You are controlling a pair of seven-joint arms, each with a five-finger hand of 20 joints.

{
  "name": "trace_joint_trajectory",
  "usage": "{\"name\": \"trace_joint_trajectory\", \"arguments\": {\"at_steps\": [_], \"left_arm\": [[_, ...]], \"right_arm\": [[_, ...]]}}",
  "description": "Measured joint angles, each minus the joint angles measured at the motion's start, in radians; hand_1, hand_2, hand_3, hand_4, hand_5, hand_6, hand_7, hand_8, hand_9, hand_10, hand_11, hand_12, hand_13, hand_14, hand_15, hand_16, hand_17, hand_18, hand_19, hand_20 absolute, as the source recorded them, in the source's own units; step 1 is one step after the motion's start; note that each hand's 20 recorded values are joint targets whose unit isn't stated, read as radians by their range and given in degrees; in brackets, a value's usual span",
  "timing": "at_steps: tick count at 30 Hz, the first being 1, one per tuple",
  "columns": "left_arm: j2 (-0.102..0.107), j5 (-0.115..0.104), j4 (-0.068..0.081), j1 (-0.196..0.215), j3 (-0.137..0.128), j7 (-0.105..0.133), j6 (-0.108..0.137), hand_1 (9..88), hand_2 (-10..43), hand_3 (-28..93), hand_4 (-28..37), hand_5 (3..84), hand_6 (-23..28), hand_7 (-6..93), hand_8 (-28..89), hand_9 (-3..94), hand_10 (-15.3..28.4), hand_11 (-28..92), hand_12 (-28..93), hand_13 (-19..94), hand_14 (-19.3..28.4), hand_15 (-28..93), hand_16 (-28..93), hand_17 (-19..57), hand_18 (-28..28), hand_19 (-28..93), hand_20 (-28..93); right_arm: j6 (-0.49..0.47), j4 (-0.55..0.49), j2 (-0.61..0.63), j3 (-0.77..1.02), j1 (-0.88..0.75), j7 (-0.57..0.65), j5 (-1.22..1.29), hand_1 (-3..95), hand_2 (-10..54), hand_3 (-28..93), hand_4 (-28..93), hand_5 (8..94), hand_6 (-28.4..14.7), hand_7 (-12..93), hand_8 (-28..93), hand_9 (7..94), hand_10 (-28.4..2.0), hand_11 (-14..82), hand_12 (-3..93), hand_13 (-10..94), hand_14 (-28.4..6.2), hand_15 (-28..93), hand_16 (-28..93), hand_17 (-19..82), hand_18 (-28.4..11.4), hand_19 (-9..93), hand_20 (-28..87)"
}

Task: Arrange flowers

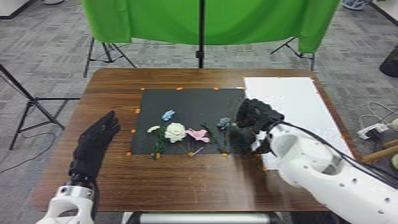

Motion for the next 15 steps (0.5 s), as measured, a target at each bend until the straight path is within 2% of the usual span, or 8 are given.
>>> {"name": "trace_joint_trajectory", "arguments": {"at_steps": [3,5,7,15], "left_arm": [[0.0,0.0,0.0,-0.001,0.0,-0.002,-0.001,27.4,-5.3,65,-19.8,37.0,4.2,5.0,-4,34.4,10.8,5,13,26,15.1,6,6,-1.4,12.6,1,17],[0.0,0.0,0.0,-0.001,0.0,-0.003,-0.001,27.4,-5.3,65,-19.8,37.1,4.2,5.0,-4,34.4,10.8,5,13,26,15.1,6,6,-1.4,12.6,1,17],[0.001,0.0,0.0,-0.002,0.0,-0.003,-0.002,27.3,-5.5,65,-19.6,36.9,4.0,5.0,-4,34.4,10.8,5,13,26,15.1,6,6,-1.4,12.6,1,17],[0.001,0.002,0.004,-0.005,0.0,-0.002,-0.009,27.1,-5.9,65,-19.5,36.9,4.1,4.9,-4,34.3,10.6,5,13,26,15.2,6,6,-1.4,12.7,1,17]], "right_arm": [[-0.042,-0.006,-0.002,0.004,-0.019,-0.004,0.028,57.5,-9.5,49,-13,74.8,-1.2,16,8,82.6,-10.8,13.5,27.5,93,-1.5,55,33,68,-7.7,93,50],[-0.087,-0.013,-0.002,0.025,-0.032,-0.009,0.063,49.7,-9.5,57,-17,72.5,-1.2,16,2,79.3,-12.4,19.0,20.4,93,-2.0,55,33,68,-7.4,93,49],[-0.126,-0.024,-0.002,0.059,-0.046,-0.013,0.09,43.4,-9.5,60,-18,71.2,-1.7,15,-7,78.1,-13.7,19.4,19.0,93,-2.4,54,33,68,-7.4,93,48],[-0.152,-0.063,0.004,0.134,-0.092,-0.018,0.088,36.2,-9.5,56,-18,69.0,-3.3,13,-8,77.5,-15.0,18.2,18.7,93,-3.3,53,33,68,-7.7,93,47]]}}
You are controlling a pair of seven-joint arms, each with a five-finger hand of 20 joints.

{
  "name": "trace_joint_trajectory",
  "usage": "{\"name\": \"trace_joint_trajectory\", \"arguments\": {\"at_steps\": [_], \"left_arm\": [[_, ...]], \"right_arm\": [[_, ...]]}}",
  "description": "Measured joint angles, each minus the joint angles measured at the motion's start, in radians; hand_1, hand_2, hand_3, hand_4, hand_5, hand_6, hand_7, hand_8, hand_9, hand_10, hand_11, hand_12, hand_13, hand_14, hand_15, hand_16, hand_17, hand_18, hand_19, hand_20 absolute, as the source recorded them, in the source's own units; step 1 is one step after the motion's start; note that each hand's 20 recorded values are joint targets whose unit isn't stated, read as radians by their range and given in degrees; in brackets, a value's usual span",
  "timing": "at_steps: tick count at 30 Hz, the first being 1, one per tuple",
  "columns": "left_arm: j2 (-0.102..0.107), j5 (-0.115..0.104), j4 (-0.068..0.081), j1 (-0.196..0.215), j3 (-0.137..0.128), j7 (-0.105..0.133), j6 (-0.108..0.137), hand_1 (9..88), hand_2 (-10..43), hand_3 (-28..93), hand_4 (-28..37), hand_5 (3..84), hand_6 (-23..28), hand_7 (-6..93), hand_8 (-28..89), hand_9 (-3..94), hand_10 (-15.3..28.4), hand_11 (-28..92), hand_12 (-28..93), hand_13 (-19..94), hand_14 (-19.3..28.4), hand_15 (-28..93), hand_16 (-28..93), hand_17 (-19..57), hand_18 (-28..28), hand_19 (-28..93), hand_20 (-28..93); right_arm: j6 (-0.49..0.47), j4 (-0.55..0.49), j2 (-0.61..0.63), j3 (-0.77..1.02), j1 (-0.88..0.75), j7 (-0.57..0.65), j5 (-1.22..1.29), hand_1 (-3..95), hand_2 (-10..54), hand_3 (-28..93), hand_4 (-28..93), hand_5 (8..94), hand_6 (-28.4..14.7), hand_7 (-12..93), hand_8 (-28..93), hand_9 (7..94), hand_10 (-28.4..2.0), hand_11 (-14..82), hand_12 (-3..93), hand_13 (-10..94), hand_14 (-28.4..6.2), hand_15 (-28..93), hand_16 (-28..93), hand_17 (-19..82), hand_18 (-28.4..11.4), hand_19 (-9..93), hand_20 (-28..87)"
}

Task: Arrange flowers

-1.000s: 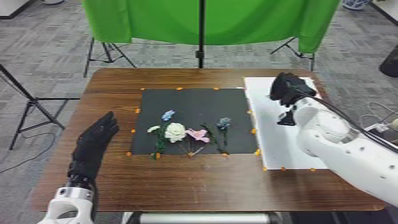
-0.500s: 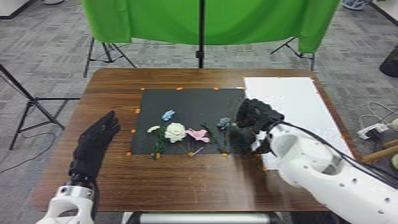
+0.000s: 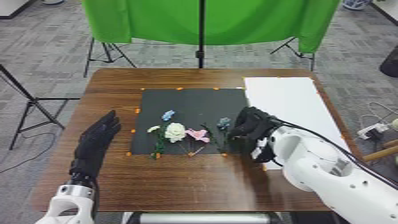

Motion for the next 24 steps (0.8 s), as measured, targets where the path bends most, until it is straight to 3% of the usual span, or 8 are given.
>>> {"name": "trace_joint_trajectory", "arguments": {"at_steps": [4,6,8,10,12,15,19,24], "left_arm": [[-0.001,0.009,0.0,0.0,0.0,0.002,-0.003,27.1,-6.1,66,-19.5,36.9,4.0,5.0,-4,34.3,10.7,5,13,26,15.1,6,6,-1.4,12.7,1,17],[-0.001,0.016,0.0,0.0,0.0,0.004,-0.003,27.0,-6.2,66,-19.4,37.0,3.9,5.1,-4,34.4,10.7,5,13,26,15.0,6,6,-1.3,12.7,1,17],[-0.001,0.026,0.0,0.001,0.0,0.011,-0.003,27.1,-6.3,66,-19.4,37.5,4.0,5.4,-4,35.0,10.9,6,13,26,15.0,6,6,-1.1,12.7,1,17],[-0.001,0.038,0.0,0.001,0.001,0.026,-0.003,27.2,-6.5,66,-19.4,38.1,4.1,5.7,-4,35.6,11.1,6,13,26,14.8,6,6,0.0,12.4,1,17],[-0.001,0.056,-0.001,0.001,0.004,0.052,-0.002,27.3,-6.6,67,-19.4,38.8,4.1,6.0,-5,36.2,11.2,6,13,27,14.8,6,6,1.2,12.2,2,17],[0.0,0.084,-0.003,0.0,0.015,0.105,0.004,27.5,-6.8,67,-19.6,39.7,4.1,6.9,-5,36.9,11.4,7,13,28,14.6,7,5,2.6,12.1,3,18],[0.0,0.09,-0.004,-0.011,0.032,0.15,0.026,27.7,-6.7,67,-19.7,40.1,3.9,7.7,-5,37.6,11.7,8,13,28,14.6,7,5,3.0,11.9,3,19],[-0.001,0.09,-0.012,-0.023,0.036,0.158,0.047,27.7,-6.9,67,-19.8,40.5,3.7,8.3,-5,37.8,11.7,9,12,28,14.5,8,5,2.3,12.0,2,18]], "right_arm": [[0.001,-0.037,-0.007,0.099,-0.064,0.003,-0.02,31.0,-9.1,59,-14,68.8,-3.5,13,-7,77.4,-15.8,17.5,18.8,92,-4.0,52,33,66,-8.5,93,44],[0.013,-0.062,-0.019,0.172,-0.11,0.011,-0.026,29.3,-4.8,60,-13,68.8,-3.4,13,-7,77.2,-16.2,17.1,18.9,86,-7.5,46,30,59,-11.5,86,38],[0.07,-0.088,-0.039,0.253,-0.164,0.019,-0.02,28.2,-3.4,62,-14,67.9,-2.8,14,-8,73.5,-16.1,15.6,18.5,75,-12.2,37,27,47,-15.6,75,35],[0.188,-0.115,-0.072,0.336,-0.223,0.014,0.023,26.3,-3.3,65,-14,65.6,-2.6,14,-8,69.6,-16.5,13.6,17.7,63,-15.1,28,25,36,-17.0,59,37],[0.335,-0.141,-0.12,0.431,-0.29,-0.035,0.132,21.2,-2.4,68,-14,62.0,-2.2,13,-8,63.9,-16.1,10.1,16.6,55,-15.3,18,24,27,-15.9,36,34],[0.468,-0.158,-0.221,0.588,-0.396,-0.236,0.357,15.9,-1.0,71,-15,56.1,-1.6,11,-7,56.8,-15.5,7.5,15.5,46,-15.0,14,21,23,-15.7,19,34],[0.433,-0.147,-0.358,0.737,-0.518,-0.493,0.533,9.8,-0.5,75,-16,44.4,0.2,8,-7,45.5,-14.8,5.2,13.7,35,-13.4,10,16,20,-15.8,8,30],[0.281,-0.142,-0.462,0.775,-0.674,-0.649,0.708,5.6,-0.8,77,-17,40.6,1.0,8,-7,41.8,-14.1,4.6,13.3,30,-13.0,8,15,18,-14.9,4,27]]}}
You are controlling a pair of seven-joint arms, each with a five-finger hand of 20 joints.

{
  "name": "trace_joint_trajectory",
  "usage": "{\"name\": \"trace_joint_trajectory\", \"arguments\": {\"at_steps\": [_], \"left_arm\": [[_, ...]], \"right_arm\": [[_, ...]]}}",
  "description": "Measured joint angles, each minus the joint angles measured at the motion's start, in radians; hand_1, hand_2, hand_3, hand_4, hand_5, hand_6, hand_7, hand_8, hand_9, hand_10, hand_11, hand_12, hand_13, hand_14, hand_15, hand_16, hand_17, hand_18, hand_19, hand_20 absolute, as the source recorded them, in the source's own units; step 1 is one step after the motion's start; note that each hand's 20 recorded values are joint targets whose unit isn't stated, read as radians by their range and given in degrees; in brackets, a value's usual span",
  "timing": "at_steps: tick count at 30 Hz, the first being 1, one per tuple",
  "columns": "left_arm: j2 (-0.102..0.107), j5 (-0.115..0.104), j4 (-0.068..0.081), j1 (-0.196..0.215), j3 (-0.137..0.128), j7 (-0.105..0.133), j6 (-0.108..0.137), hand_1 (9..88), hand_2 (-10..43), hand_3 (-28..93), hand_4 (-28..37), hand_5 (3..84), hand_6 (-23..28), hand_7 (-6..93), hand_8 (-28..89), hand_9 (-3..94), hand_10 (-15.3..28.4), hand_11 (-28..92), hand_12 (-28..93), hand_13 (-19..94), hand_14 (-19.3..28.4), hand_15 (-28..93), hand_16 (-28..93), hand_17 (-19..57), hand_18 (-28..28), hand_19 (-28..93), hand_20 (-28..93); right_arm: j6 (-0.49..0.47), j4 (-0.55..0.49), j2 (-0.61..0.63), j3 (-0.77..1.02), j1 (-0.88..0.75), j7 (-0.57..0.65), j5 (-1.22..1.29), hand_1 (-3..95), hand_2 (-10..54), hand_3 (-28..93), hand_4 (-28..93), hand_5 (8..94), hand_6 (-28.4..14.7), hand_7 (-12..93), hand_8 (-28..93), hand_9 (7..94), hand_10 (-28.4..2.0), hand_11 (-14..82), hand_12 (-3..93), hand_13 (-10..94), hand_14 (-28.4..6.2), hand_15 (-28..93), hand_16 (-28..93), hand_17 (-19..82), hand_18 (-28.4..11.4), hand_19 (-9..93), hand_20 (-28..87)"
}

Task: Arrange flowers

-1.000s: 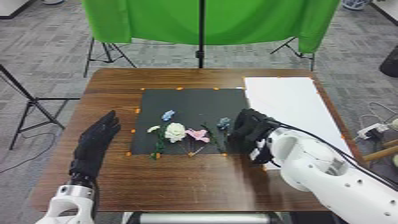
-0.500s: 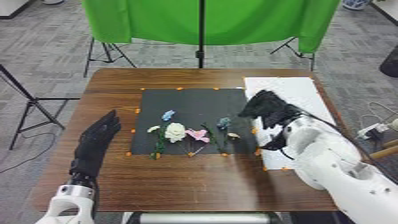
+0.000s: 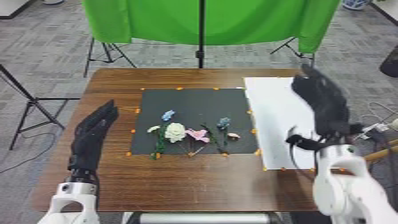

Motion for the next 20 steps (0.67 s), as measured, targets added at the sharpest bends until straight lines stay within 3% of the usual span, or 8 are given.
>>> {"name": "trace_joint_trajectory", "arguments": {"at_steps": [5,9,20], "left_arm": [[-0.02,0.001,-0.007,0.0,-0.001,0.01,0.01,27.6,-6.9,68,-19.9,40.5,3.5,8.5,-6,38.1,11.5,9,12,28,14.4,8,5,2.0,12.1,2,18],[-0.032,0.007,-0.007,-0.002,0.005,0.014,0.01,27.6,-7.1,68,-19.9,40.5,3.5,8.6,-6,38.1,11.5,9,12,28,14.4,8,5,2.0,12.1,1,18],[-0.037,0.019,-0.006,-0.008,0.008,0.012,0.009,27.5,-7.2,68,-19.9,40.0,3.4,8.2,-6,38.0,11.5,9,12,28,14.4,8,5,1.5,12.4,1,18]], "right_arm": [[-0.061,0.002,-0.06,-0.016,-0.144,-0.128,0.109,4.3,-0.7,77,-17,40.1,1.0,8,-7,41.6,-13.9,4.6,13.2,29,-12.9,8,15,17,-14.5,3,26],[-0.059,0.024,-0.072,-0.041,-0.169,-0.122,0.068,4.4,-0.1,77,-18,40.0,1.0,8,-7,41.7,-13.9,4.7,13.2,30,-12.6,8,14,18,-14.3,2,26],[-0.055,0.023,-0.073,-0.033,-0.141,-0.123,0.051,4.4,0.0,78,-18,40.4,1.0,8,-7,42.3,-14.0,4.9,13.3,30,-13.0,9,14,18,-14.2,2,27]]}}
